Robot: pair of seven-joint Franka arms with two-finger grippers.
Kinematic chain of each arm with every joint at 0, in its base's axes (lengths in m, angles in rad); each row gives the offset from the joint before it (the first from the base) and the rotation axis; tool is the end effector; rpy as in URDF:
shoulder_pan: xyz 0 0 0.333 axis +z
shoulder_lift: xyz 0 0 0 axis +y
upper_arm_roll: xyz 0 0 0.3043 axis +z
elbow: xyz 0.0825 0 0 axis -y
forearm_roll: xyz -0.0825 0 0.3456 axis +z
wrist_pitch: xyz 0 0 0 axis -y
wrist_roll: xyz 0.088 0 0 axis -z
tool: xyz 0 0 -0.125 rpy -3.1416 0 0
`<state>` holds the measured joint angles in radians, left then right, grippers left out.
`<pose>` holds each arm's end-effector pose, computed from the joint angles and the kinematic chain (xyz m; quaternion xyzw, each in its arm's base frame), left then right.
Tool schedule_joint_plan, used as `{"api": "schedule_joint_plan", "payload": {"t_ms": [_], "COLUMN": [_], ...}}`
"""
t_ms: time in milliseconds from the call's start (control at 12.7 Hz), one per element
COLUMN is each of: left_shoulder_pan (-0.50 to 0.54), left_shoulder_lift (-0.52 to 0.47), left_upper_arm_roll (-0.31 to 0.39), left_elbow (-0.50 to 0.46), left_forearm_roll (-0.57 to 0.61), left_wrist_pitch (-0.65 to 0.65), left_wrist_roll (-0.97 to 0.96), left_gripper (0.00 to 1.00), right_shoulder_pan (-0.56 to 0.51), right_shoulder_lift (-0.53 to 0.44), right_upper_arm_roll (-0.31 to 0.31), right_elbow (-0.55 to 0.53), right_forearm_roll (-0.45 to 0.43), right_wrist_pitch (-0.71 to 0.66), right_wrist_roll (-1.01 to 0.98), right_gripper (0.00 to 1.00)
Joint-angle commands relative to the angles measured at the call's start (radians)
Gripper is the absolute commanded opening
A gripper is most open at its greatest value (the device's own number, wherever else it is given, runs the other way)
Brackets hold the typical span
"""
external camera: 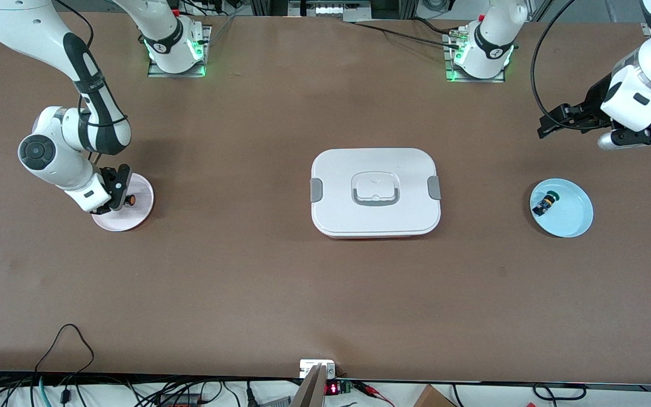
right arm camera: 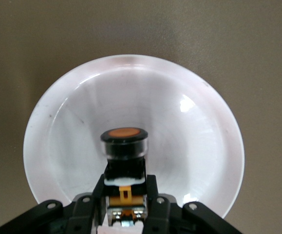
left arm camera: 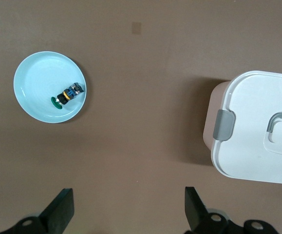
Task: Transfer orange switch to right arm and place
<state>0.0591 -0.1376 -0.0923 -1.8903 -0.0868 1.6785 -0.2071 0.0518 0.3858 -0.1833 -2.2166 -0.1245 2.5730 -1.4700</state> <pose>0.4728 -0.0278 0.5332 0.9942 0.0936 -0.0414 0.0319 0.5196 -0.0697 0.2054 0.7445 0.6641 -0.0574 0.0374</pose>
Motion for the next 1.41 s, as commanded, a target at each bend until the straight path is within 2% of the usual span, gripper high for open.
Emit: {"api": "schedule_joint_plan", "payload": {"t_ms": [0, 157, 314, 549, 706, 863, 1099, 1334], "left_shoulder_pan": [0.005, 0.008, 0.007, 0.027, 0.001, 0.001, 0.024, 0.028], "left_shoulder_lift": [0.045, 0.096, 0.104, 0.102, 0.104, 0.116, 0.116, 0.118], "left_upper_arm_roll": [0.019, 0.022, 0.025, 0.01, -0.033, -0.05, -0.04, -0.04], "left_elbow": [0.078, 0.166, 0.213, 0.218, 0.249, 0.257, 0.257, 0.255], "left_forearm_roll": [0.03, 0.029, 0.03, 0.041, 0.135, 0.148, 0.131, 0.113], "left_wrist_pitch": [-0.022, -0.052, -0.094, -0.097, -0.106, -0.112, -0.115, -0.115], "left_wrist_roll": [0.03, 0.032, 0.026, 0.029, 0.032, 0.029, 0.023, 0.025], "left_gripper": [1.0, 1.0, 1.0, 1.0, 1.0, 1.0, 1.0, 1.0], "right_shoulder_pan": [-0.007, -0.006, -0.006, 0.0, 0.017, 0.025, 0.025, 0.045], "right_shoulder_lift": [-0.047, -0.074, -0.114, -0.162, -0.177, -0.185, -0.217, -0.246], "right_upper_arm_roll": [0.01, 0.011, 0.011, 0.011, 0.011, 0.011, 0.011, 0.011], "right_elbow": [-0.008, -0.002, 0.005, 0.054, 0.135, 0.216, 0.256, 0.27], "right_forearm_roll": [-0.007, 0.0, 0.006, 0.113, 0.135, 0.152, 0.245, 0.247], "right_wrist_pitch": [-0.026, -0.04, -0.043, -0.114, -0.244, -0.361, -0.459, -0.526], "right_wrist_roll": [0.002, 0.004, 0.008, 0.08, 0.207, 0.307, 0.538, 0.771], "right_gripper": [1.0, 1.0, 1.0, 1.0, 1.0, 1.0, 1.0, 1.0]}}
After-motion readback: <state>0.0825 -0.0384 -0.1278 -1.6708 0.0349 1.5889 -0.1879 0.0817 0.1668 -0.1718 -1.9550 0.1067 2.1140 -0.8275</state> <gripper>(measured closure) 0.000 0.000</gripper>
